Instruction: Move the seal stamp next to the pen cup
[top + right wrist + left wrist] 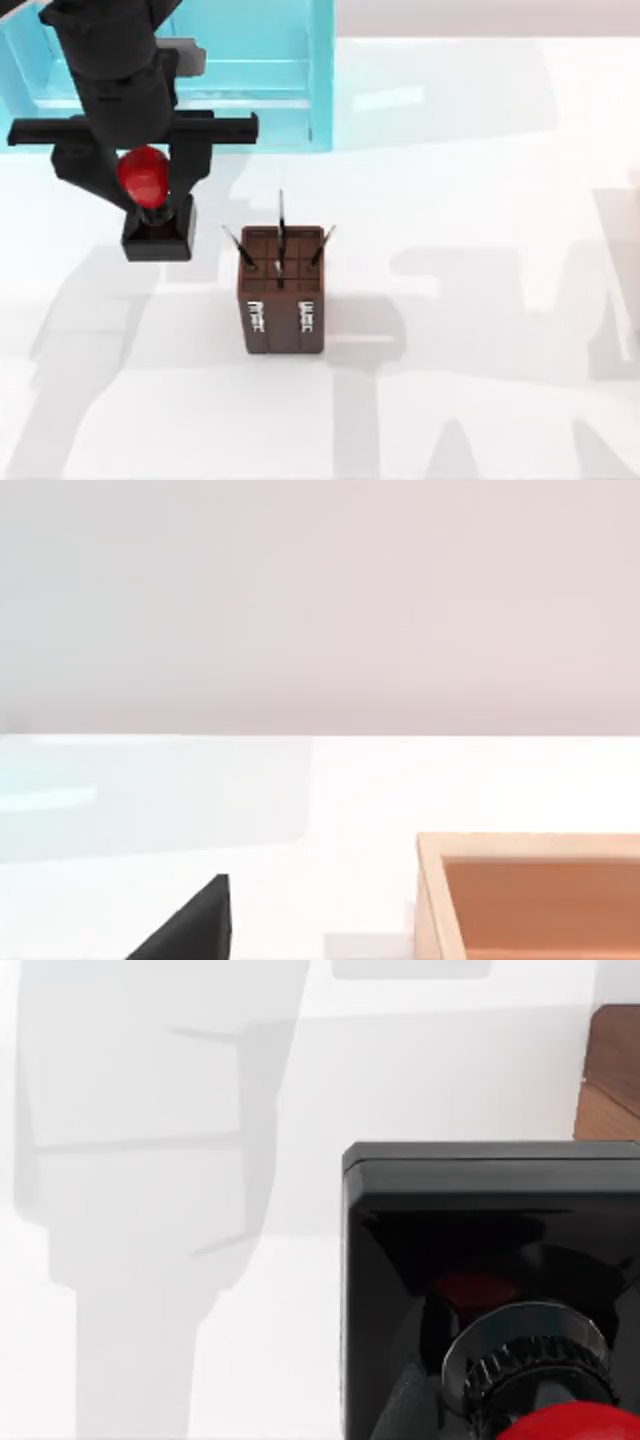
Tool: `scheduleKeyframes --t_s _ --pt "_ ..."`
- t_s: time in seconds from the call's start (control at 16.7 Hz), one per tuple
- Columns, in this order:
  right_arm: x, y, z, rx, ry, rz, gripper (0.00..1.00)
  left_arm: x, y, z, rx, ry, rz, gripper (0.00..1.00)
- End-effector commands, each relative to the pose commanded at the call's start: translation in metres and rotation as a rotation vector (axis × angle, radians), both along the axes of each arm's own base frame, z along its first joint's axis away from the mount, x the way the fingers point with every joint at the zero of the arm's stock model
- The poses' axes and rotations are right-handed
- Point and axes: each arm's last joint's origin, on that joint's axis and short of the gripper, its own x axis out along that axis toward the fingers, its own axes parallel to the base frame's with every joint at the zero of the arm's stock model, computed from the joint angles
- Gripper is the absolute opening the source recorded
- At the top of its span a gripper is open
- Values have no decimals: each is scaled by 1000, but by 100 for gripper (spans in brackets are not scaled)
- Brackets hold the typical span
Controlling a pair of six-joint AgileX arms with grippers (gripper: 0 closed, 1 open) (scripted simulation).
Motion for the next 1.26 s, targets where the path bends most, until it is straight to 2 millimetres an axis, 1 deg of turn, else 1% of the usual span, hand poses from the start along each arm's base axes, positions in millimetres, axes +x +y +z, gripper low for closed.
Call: scheduleKeyframes --t_s 0.12,0.9,0.96,1.26 --pt "0 0 0 0 0 0 100 0 0 0 0 0 0 0" --pt "0 0 0 0 0 0 100 0 0 0 0 0 0 98" --pt "0 0 0 0 0 0 100 0 0 0 0 0 0 100" --pt "0 0 0 0 0 0 100 0 0 0 0 0 0 100"
